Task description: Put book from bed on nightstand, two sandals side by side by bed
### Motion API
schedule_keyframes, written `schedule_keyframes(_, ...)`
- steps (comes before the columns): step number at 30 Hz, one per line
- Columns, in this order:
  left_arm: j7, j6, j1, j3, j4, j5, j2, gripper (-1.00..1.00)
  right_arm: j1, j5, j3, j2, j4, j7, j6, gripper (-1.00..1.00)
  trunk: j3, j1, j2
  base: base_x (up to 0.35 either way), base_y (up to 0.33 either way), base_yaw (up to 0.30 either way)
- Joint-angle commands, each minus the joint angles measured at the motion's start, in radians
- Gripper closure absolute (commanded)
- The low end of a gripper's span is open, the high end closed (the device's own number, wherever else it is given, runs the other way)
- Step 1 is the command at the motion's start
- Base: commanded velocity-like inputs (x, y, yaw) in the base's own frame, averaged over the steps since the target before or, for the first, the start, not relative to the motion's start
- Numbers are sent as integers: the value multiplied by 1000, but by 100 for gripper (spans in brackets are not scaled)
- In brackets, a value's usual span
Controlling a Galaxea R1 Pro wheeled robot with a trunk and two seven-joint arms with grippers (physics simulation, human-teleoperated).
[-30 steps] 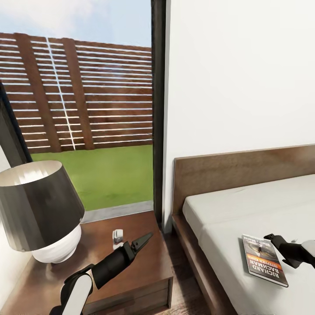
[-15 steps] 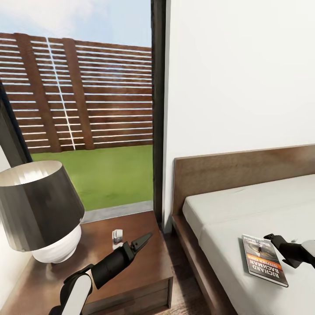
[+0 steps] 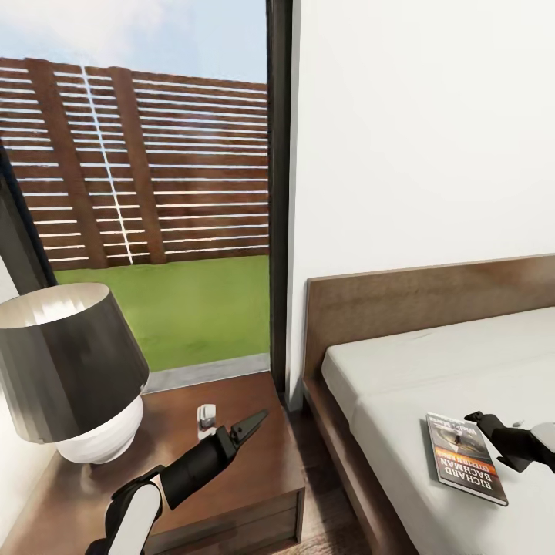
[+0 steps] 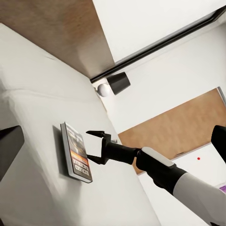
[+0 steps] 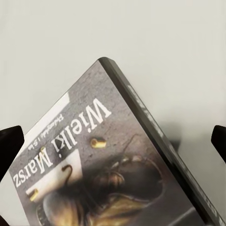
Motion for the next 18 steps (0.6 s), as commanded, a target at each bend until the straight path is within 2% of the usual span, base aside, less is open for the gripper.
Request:
schedule_keyframes(1, 0, 6, -1, 1, 0, 4, 0, -100, 0, -1, -3, 0, -1, -1, 4, -100, -1, 0, 0, 0, 0, 0)
schedule_keyframes(18, -2, 5, -1, 2, 0, 4, 0, -100, 0, -1, -3, 0, -1, -1, 4, -100, -1, 0, 0, 0, 0, 0)
